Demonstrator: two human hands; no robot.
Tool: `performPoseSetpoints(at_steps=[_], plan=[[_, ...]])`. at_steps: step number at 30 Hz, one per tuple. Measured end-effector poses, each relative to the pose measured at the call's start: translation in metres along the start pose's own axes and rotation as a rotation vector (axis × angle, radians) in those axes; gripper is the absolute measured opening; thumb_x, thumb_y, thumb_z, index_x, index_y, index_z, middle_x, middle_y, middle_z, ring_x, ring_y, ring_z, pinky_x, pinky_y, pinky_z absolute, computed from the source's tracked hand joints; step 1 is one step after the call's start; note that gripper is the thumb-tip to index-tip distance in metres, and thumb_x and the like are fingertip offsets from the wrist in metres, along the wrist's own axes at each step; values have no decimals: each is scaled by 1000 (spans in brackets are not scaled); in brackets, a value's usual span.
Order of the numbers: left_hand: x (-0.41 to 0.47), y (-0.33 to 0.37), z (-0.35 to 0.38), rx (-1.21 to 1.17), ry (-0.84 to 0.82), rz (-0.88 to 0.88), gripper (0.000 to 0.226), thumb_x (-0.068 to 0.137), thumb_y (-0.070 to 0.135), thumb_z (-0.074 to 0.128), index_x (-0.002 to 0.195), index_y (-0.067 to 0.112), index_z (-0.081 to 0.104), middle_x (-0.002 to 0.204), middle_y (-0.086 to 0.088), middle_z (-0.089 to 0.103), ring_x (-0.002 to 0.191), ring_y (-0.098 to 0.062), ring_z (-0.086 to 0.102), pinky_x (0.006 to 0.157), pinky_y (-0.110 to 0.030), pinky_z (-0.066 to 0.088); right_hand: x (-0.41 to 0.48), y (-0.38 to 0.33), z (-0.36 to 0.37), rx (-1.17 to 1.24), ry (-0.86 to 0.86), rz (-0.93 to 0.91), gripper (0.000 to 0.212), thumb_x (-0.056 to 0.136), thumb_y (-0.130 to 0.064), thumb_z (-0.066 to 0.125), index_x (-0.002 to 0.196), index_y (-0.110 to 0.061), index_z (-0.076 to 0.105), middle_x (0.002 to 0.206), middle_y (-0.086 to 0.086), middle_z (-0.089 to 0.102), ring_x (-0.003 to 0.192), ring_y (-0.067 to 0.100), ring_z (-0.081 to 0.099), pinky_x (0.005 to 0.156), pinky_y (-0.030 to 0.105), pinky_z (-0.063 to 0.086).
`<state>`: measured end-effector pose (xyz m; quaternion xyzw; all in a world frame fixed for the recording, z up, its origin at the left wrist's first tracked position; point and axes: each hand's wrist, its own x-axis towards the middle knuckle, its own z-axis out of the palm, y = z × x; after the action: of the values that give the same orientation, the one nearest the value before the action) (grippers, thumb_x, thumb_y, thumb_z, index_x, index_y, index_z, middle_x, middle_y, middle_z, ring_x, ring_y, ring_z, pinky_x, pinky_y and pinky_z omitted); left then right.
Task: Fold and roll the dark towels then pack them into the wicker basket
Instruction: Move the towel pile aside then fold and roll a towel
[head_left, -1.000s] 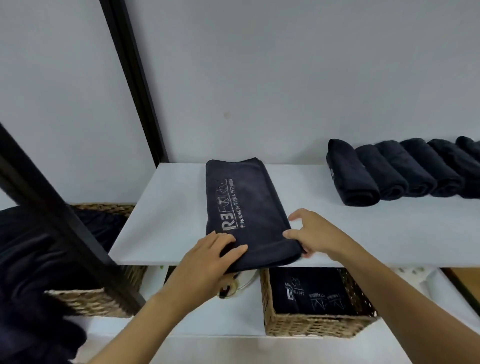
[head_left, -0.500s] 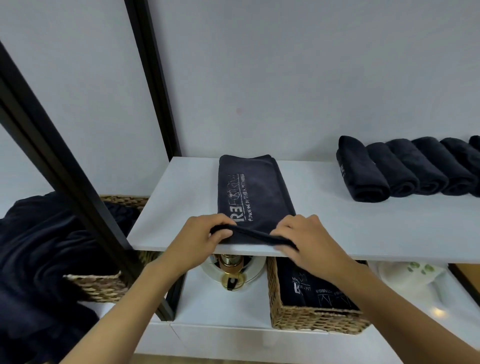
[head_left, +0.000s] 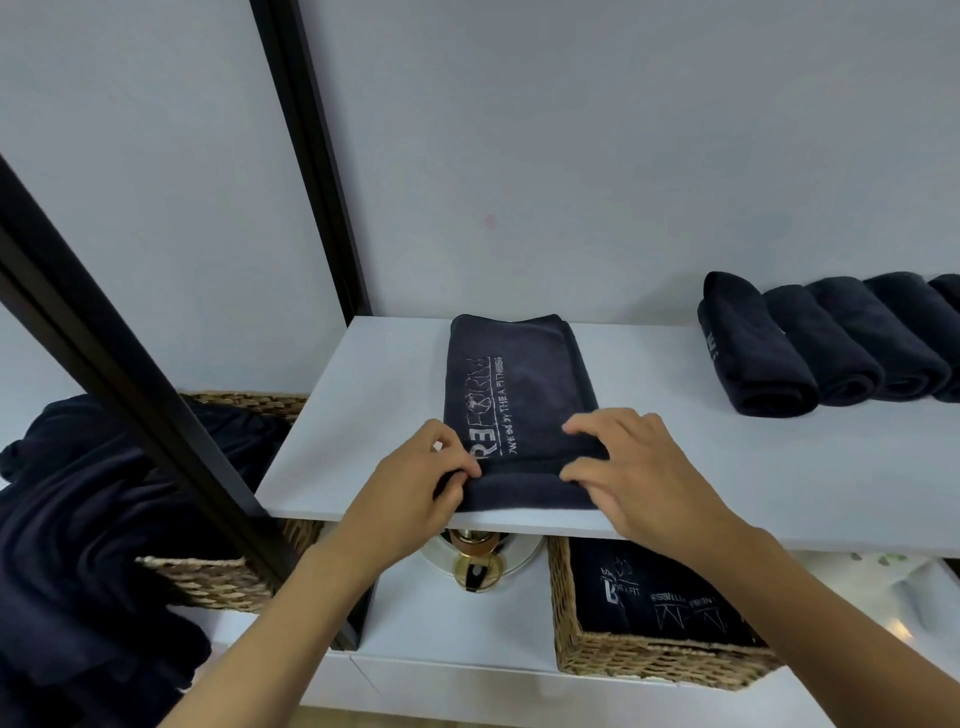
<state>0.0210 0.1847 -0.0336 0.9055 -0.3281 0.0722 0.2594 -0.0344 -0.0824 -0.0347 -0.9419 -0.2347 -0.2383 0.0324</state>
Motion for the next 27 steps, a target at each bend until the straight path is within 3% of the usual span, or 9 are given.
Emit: performPoseSetpoints(at_steps=[1,4,10,13,15,19,21,23,27], plan=[[-4,-3,0,68,-13,52,26,90,37,54,103,24,72,111,10,52,89,-3,52,78,-20,44,-4,1,1,3,-1,-38,17,80,-26,76,96,-24,75,122,1,59,111,21,50,80,35,41],[-9,-8,-3,315,-10,228,45,83,53,56,111,20,71,115,-1,54,100,-20,51,80,-33,47,-9,4,1,-22,-45,-57,34,73,-44,81,99,-23,77,116,-1,63,107,17,48,79,36,46],[-1,-8,-3,524,19,398,42,87,41,46,108,15,72,94,2,64,93,-23,54,82,-34,39,8,3,-1,-9,-162,-75,26,73,-33,80,96,-25,71,95,-12,67,87,11,60,82,29,40],[3,-1,-8,462,-50,298,36,87,31,47,113,15,66,91,1,68,87,-22,57,80,-32,41,20,7,-10,172,-271,91,17,85,-28,69,102,-27,68,87,-15,67,72,2,54,82,24,41],[12,2,-15,269,-104,103,30,87,30,49,114,21,60,91,2,64,87,-18,53,76,-28,41,27,13,-13,420,-330,264,16,91,-25,63,106,-29,65,90,-16,68,71,-2,55,75,16,39],[42,-5,-18,32,-203,-141,31,92,30,39,87,11,64,90,-2,59,81,-17,53,74,-32,43,44,28,-12,654,-372,446,12,93,-22,63,102,-29,64,92,-14,72,88,0,65,81,20,51],[52,-12,-14,23,-206,-163,29,98,20,43,85,8,65,96,-6,55,86,-20,55,79,-32,44,50,34,-9,652,-351,460,8,92,-24,65,96,-30,63,91,-14,71,88,2,64,82,23,52],[56,-17,-7,43,-141,-147,20,99,17,48,96,16,68,96,-1,55,89,-17,54,79,-28,44,51,36,-5,562,-268,421,7,90,-24,67,89,-31,65,93,-14,64,86,4,61,80,25,50],[46,-11,2,214,122,32,17,82,0,67,90,16,65,88,1,57,79,-21,51,62,-36,48,40,31,11,77,-29,70,14,85,-9,71,87,-23,75,85,-6,65,74,14,58,67,34,50]])
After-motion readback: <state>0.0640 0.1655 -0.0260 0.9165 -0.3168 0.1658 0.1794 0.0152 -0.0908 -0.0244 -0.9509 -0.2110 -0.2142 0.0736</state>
